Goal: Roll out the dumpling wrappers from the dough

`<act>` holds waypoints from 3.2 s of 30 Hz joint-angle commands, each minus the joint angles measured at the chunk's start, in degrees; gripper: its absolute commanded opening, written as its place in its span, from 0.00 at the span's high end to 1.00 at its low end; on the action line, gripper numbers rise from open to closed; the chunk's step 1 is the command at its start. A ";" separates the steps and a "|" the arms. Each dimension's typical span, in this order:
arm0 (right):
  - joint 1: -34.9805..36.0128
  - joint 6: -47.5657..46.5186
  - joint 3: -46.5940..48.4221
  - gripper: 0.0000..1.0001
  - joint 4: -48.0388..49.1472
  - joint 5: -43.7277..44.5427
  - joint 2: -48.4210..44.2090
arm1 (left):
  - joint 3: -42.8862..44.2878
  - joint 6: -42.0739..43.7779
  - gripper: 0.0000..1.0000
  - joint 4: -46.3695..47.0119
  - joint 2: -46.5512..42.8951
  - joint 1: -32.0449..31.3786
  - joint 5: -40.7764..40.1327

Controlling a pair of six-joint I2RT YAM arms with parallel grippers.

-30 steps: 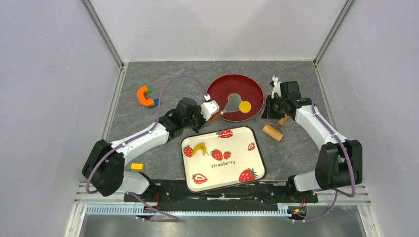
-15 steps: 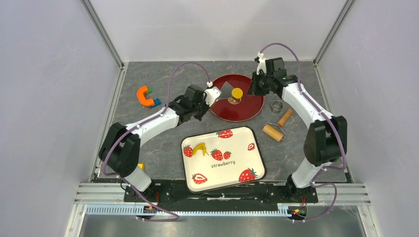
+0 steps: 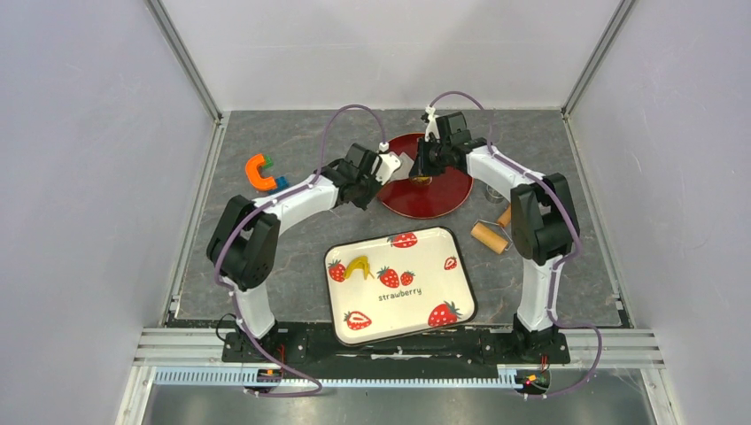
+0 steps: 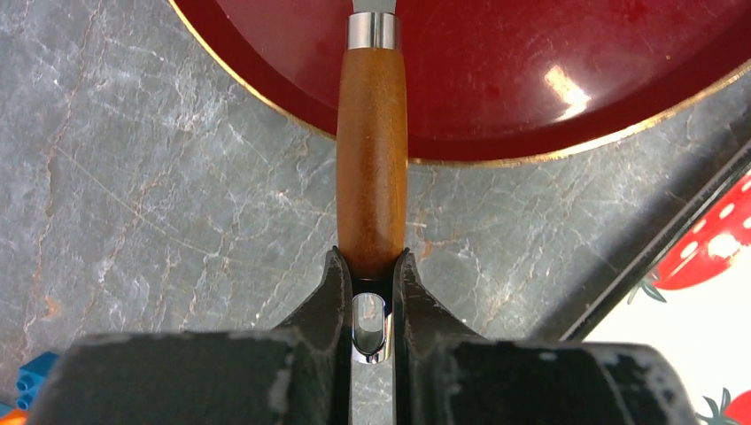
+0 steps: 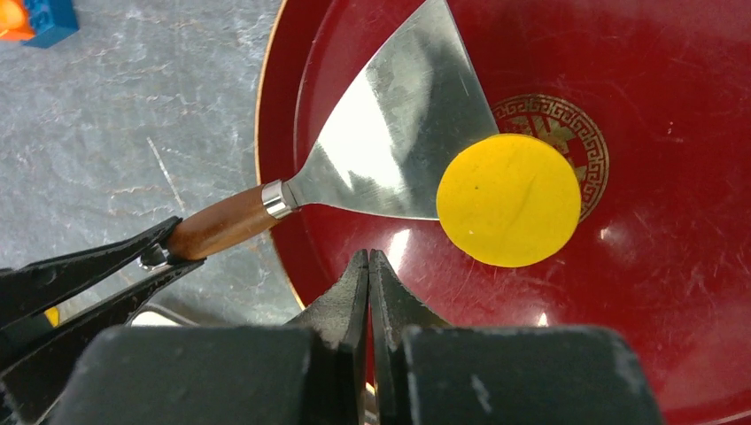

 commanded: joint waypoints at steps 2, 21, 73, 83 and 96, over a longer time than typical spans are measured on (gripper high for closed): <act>-0.13 1.88 4.32 1.00 4.67 0.85 3.45 | 7.84 0.34 0.98 -2.23 4.21 0.22 -0.43; 0.22 1.62 5.89 1.00 4.60 8.94 11.59 | 15.98 8.15 0.98 -12.64 8.62 -2.02 -5.35; -6.11 8.26 -18.20 0.20 14.07 -0.77 -16.08 | -20.02 -29.35 0.98 2.03 -33.20 15.79 4.24; -11.25 3.73 -36.12 0.02 13.34 0.05 -31.92 | -32.26 -35.73 0.98 2.70 -42.66 19.75 2.01; -12.02 -2.66 -44.77 0.02 7.72 5.58 -40.23 | -35.19 -36.25 0.96 0.90 -37.73 21.42 -0.56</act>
